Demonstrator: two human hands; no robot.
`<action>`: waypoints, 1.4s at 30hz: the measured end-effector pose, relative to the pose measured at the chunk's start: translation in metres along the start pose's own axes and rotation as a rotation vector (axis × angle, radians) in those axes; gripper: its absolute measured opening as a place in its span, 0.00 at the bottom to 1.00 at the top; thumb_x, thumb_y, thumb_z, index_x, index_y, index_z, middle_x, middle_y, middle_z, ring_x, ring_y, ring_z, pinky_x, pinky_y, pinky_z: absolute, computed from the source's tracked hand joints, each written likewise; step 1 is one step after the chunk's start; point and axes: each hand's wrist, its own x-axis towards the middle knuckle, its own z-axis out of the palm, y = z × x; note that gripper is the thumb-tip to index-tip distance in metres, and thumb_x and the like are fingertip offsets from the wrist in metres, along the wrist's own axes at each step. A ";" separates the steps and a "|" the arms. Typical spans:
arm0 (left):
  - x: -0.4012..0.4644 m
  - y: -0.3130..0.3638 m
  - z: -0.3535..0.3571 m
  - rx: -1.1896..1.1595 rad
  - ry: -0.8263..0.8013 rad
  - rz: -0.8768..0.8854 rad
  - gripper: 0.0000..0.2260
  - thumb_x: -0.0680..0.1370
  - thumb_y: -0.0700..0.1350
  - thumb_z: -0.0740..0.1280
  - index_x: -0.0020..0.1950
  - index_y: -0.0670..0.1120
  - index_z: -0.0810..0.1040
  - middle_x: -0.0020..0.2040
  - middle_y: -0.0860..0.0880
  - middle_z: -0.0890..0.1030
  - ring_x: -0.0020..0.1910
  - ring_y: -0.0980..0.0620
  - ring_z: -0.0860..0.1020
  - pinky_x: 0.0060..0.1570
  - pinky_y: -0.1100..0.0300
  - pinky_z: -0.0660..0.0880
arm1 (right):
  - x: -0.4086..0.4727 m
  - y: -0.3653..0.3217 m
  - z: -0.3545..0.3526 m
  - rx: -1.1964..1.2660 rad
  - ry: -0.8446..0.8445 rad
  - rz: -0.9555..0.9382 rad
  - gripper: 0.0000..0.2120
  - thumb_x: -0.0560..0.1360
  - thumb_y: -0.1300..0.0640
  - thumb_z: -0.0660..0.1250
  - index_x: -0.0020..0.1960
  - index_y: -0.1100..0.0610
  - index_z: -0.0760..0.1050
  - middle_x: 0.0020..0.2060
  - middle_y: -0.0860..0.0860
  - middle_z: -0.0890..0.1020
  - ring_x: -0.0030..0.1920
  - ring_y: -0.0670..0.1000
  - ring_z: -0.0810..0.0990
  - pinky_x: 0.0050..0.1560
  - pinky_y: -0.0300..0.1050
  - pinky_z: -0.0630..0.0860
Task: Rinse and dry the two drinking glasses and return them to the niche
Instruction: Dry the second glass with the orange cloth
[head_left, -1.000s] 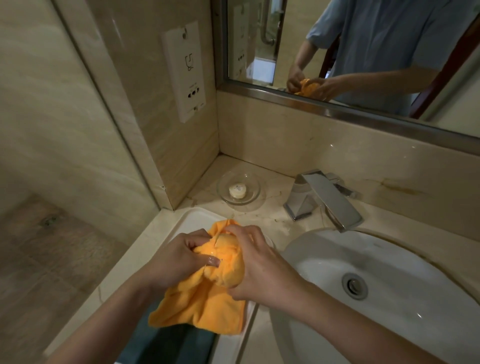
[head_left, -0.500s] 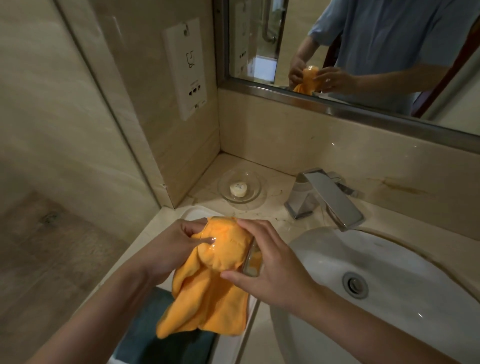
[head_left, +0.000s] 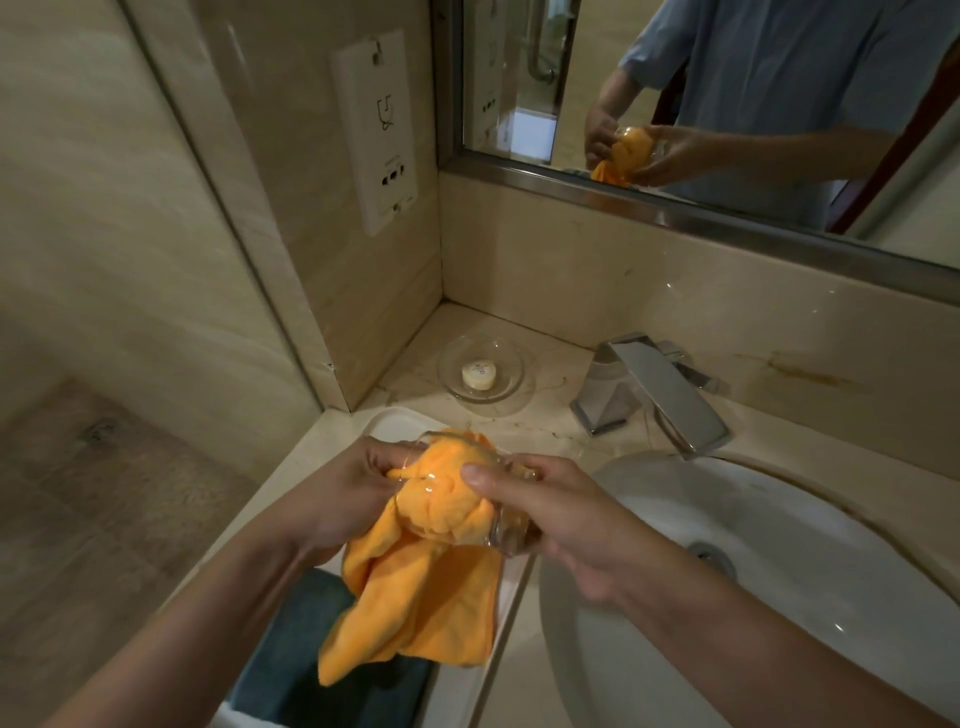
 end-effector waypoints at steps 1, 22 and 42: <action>-0.002 0.001 0.001 0.006 -0.006 0.011 0.09 0.71 0.44 0.70 0.42 0.38 0.84 0.44 0.40 0.82 0.41 0.49 0.80 0.43 0.56 0.80 | 0.000 -0.002 0.000 0.041 -0.028 0.064 0.33 0.58 0.42 0.73 0.60 0.55 0.75 0.50 0.55 0.83 0.46 0.51 0.83 0.37 0.40 0.78; -0.002 0.009 -0.002 -0.074 -0.034 -0.020 0.07 0.62 0.50 0.71 0.32 0.47 0.84 0.32 0.48 0.83 0.34 0.54 0.81 0.36 0.62 0.78 | -0.017 0.008 0.001 -0.754 0.189 -0.590 0.36 0.64 0.43 0.74 0.65 0.32 0.57 0.56 0.33 0.62 0.60 0.37 0.66 0.53 0.24 0.65; 0.001 0.022 -0.008 0.188 -0.136 0.151 0.10 0.67 0.57 0.69 0.39 0.53 0.85 0.40 0.48 0.84 0.41 0.50 0.82 0.42 0.60 0.77 | -0.018 0.000 0.007 0.275 -0.153 0.273 0.37 0.61 0.34 0.65 0.62 0.57 0.73 0.42 0.56 0.83 0.32 0.53 0.83 0.29 0.40 0.78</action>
